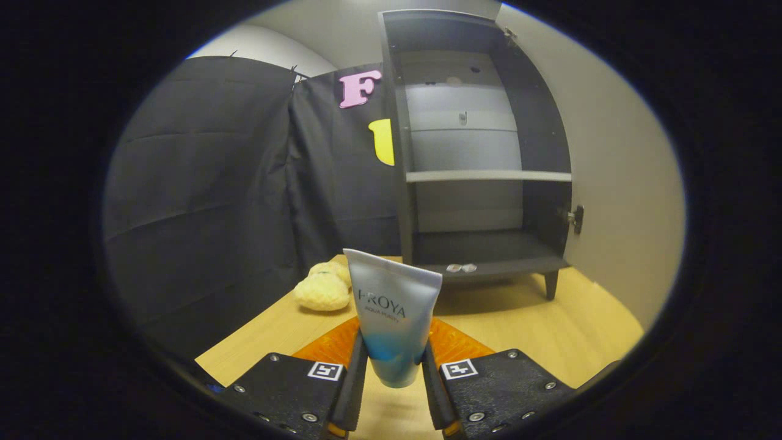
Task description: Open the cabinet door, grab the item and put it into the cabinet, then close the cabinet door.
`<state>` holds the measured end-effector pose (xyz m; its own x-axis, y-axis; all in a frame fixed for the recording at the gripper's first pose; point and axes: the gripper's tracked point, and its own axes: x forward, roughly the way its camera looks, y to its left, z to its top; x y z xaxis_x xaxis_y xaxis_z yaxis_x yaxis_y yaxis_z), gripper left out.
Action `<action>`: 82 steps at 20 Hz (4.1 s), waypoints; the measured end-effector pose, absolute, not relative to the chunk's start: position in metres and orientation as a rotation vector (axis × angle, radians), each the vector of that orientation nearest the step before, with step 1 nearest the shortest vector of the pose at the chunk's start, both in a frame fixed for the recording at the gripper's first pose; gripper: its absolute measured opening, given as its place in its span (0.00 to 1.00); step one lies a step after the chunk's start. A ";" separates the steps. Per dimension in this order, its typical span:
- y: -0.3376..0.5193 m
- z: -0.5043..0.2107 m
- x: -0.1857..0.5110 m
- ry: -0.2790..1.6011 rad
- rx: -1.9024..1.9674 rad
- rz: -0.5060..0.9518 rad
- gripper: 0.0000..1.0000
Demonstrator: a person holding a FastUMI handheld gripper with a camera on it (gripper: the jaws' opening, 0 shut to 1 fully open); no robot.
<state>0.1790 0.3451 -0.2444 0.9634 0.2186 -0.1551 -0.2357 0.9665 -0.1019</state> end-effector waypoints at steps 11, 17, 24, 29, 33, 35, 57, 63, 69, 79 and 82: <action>0.322 -0.046 0.301 -0.080 -0.164 0.232 0.44; 0.307 -0.006 0.387 -0.064 -0.161 0.194 0.44; 0.268 -0.026 0.475 -0.017 -0.188 0.105 0.44; 0.253 -0.060 0.498 0.065 -0.125 0.082 0.45; 0.258 -0.062 0.495 0.049 -0.158 0.091 0.45; 0.256 -0.064 0.497 0.055 -0.145 0.079 0.46; 0.261 -0.020 0.286 -0.024 -0.083 0.072 0.93; 0.250 -0.031 0.172 0.002 -0.082 0.061 0.93; 0.235 -0.033 0.091 -0.013 -0.090 0.103 0.93; 0.171 -0.048 0.011 0.060 -0.096 0.278 0.93; 0.133 -0.039 -0.014 0.044 -0.089 0.277 0.93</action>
